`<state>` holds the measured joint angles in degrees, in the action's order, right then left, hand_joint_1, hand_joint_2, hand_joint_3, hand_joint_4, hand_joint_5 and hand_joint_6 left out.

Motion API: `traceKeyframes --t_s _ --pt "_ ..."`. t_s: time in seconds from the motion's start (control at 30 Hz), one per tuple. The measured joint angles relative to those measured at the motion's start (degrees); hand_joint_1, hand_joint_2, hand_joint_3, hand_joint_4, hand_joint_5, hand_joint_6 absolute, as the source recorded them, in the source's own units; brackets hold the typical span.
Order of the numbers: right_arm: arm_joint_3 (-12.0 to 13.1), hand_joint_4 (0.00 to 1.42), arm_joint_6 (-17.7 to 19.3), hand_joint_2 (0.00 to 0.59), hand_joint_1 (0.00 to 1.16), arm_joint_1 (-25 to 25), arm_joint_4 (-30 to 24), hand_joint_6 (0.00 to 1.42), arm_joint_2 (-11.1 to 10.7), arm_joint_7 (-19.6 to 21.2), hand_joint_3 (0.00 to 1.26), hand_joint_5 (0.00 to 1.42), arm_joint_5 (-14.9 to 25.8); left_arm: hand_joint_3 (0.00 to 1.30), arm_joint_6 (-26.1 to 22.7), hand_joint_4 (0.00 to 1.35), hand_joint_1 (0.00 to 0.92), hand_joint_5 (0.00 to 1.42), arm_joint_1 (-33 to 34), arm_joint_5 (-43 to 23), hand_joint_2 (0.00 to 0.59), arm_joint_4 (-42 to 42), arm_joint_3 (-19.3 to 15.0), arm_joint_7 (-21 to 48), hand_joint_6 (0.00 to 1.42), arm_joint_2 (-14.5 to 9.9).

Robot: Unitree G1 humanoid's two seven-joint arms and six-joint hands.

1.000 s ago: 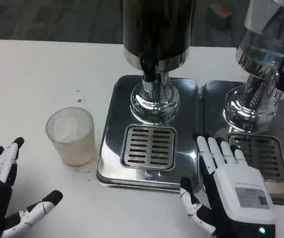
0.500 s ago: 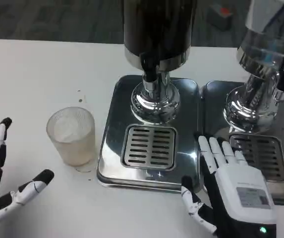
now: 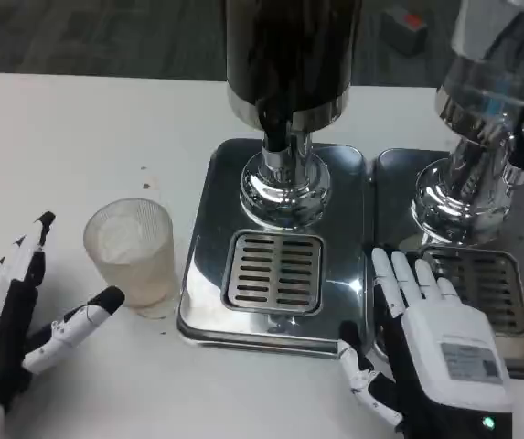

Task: Grasp the cup under the faucet to collect the drink, then remove the cup.

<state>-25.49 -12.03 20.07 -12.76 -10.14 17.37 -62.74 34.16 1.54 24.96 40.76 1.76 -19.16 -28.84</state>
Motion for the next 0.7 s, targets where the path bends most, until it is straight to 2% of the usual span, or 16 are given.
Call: traceKeyframes --t_s 0.43,0.7 --pt "0.0 0.0 -0.3 0.526 0.25 0.6 0.0 0.06 0.5 0.0 0.0 0.0 0.1 0.0 0.7 0.0 0.136 0.03 7.3 0.2 0.004 7.3 3.7 0.0 0.03 1.7" --pt "-0.1 0.0 -0.6 0.526 0.26 0.8 0.0 0.06 0.7 0.0 0.0 0.0 0.1 0.0 0.9 0.0 0.16 0.07 11.4 0.3 0.003 11.8 5.1 0.0 0.09 3.1"
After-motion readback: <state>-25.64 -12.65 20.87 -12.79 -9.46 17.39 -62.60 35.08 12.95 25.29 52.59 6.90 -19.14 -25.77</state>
